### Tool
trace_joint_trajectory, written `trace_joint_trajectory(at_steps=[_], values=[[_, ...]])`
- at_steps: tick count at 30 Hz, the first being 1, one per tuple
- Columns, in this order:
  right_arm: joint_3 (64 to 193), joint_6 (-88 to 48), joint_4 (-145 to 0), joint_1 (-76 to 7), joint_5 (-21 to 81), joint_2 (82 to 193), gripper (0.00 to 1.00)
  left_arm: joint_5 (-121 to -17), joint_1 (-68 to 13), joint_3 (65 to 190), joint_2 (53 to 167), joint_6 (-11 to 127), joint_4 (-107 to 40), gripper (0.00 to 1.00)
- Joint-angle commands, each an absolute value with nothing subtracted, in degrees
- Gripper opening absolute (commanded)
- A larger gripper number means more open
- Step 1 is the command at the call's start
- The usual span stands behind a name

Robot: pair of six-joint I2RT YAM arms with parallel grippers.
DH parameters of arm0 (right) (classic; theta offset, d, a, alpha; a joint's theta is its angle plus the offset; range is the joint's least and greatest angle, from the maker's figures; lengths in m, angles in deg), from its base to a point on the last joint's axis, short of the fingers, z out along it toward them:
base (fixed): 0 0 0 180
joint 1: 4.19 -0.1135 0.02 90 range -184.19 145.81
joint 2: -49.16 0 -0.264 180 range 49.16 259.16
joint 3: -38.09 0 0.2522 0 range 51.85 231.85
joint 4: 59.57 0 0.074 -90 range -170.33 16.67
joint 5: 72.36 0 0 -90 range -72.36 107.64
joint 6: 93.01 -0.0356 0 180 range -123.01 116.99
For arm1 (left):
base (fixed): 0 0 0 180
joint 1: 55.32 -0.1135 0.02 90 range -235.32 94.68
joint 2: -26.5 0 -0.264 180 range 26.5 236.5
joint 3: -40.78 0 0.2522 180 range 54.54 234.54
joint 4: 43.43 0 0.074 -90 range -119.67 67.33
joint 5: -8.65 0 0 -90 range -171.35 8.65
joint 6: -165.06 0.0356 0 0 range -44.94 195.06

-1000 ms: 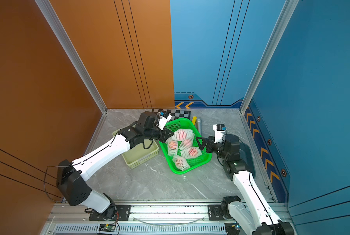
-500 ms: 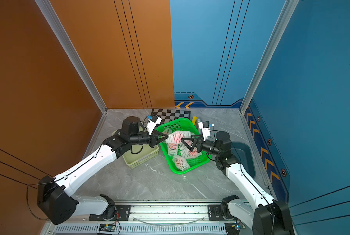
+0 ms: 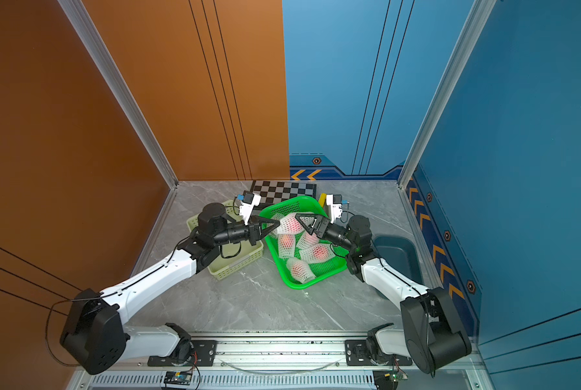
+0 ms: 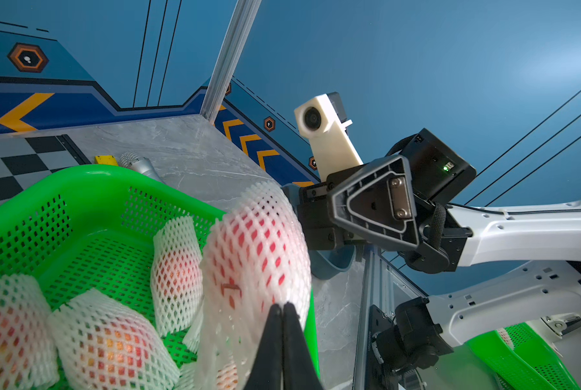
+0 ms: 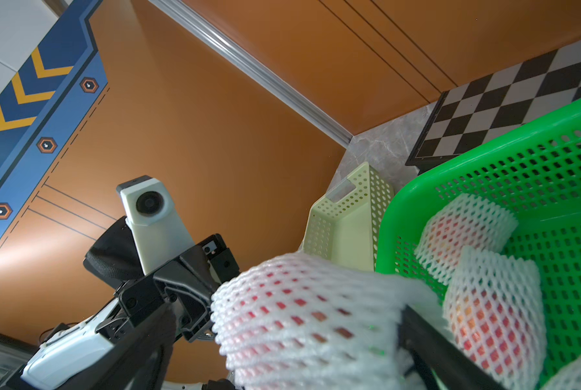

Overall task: Remove foam nets from apples
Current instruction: Place the apple at the center of the board, then adjust the basket at the center of the board.

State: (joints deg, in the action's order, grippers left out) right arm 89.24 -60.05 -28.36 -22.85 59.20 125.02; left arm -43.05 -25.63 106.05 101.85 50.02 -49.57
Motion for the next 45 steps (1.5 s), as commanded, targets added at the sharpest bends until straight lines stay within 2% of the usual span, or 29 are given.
trace_joint_trajectory(at_steps=[1,4,8,13,21,25,29,32,36,45], values=[[89.9,-60.2,-29.2,-23.0,55.0,124.7,1.00,-44.8,-25.3,104.1,98.8,49.2,-53.3,0.00],[90.1,-59.1,-30.7,-24.5,56.0,124.4,1.00,-48.0,-25.1,99.9,95.6,48.2,-53.3,0.00],[89.0,-50.7,-41.4,-28.5,52.1,119.5,1.00,-56.5,-22.1,91.1,87.9,47.9,-49.3,0.00],[88.8,-39.4,-59.7,-33.4,44.8,112.8,1.00,-67.8,-13.8,83.0,77.9,47.2,-38.1,0.00],[81.5,-35.3,-74.0,-39.4,34.1,100.6,1.00,-82.4,4.0,70.0,65.7,39.2,-36.4,0.00],[80.2,-35.7,-82.8,-39.5,29.8,97.2,1.00,-81.2,7.1,69.0,68.3,38.9,-35.6,0.00],[78.9,-39.2,-88.8,-39.2,18.9,92.8,1.00,-78.8,9.4,69.2,72.0,38.9,-35.6,0.00],[78.0,-40.3,-89.1,-36.1,19.4,91.3,1.00,-77.6,11.2,68.8,72.8,38.8,-35.6,0.00],[79.0,-41.2,-89.3,-29.0,24.0,96.6,1.00,-75.3,12.6,67.7,71.1,37.5,-35.6,0.00],[85.9,-37.0,-90.9,-20.4,20.8,109.9,1.00,-77.3,15.2,66.2,64.4,35.4,-29.7,0.00]])
